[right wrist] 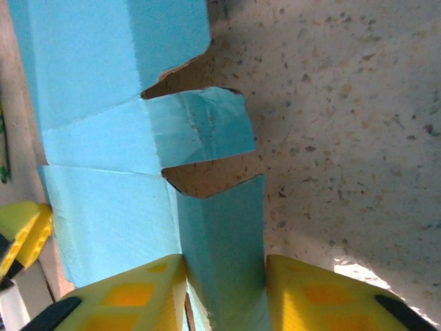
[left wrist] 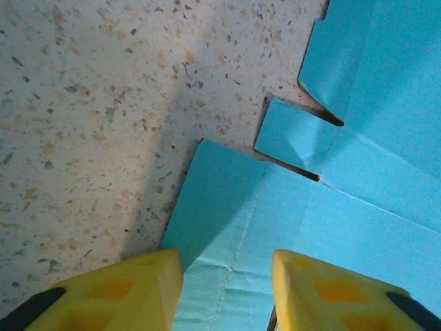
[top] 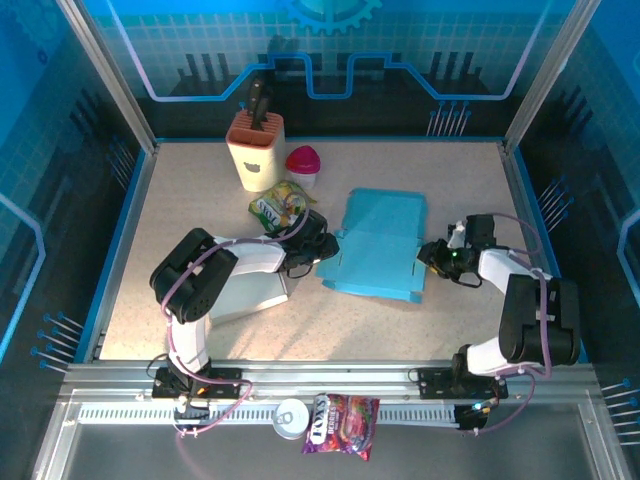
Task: Fold the paper box
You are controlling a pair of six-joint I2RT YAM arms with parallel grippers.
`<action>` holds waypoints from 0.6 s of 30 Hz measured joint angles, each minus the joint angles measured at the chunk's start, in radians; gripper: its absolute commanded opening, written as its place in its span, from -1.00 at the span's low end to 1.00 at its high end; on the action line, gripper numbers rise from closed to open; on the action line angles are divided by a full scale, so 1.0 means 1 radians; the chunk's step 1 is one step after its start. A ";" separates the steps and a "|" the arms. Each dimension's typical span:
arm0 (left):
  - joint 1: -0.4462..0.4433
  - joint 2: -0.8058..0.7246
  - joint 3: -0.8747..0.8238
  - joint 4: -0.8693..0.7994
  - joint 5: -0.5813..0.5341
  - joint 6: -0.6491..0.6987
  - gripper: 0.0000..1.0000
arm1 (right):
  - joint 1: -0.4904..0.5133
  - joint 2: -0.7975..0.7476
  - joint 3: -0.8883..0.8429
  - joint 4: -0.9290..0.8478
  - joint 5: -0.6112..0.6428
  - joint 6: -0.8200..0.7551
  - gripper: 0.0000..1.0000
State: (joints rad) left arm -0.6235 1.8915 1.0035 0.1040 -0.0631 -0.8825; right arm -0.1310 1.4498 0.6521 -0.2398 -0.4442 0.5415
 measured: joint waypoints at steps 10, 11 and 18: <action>-0.104 -0.213 -0.122 -0.048 -0.167 0.189 0.04 | 0.012 -0.115 0.065 -0.103 0.016 0.035 -1.00; -0.140 -0.250 -0.127 -0.049 -0.190 0.235 0.05 | 0.011 -0.113 0.084 -0.111 0.013 0.034 -1.00; -0.335 -0.416 -0.134 -0.041 -0.288 0.552 0.03 | -0.008 -0.061 0.171 -0.140 -0.036 0.035 -1.00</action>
State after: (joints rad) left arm -0.9588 1.4754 0.8696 0.0628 -0.3508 -0.3305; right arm -0.1390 1.3888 0.8234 -0.3798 -0.4801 0.5766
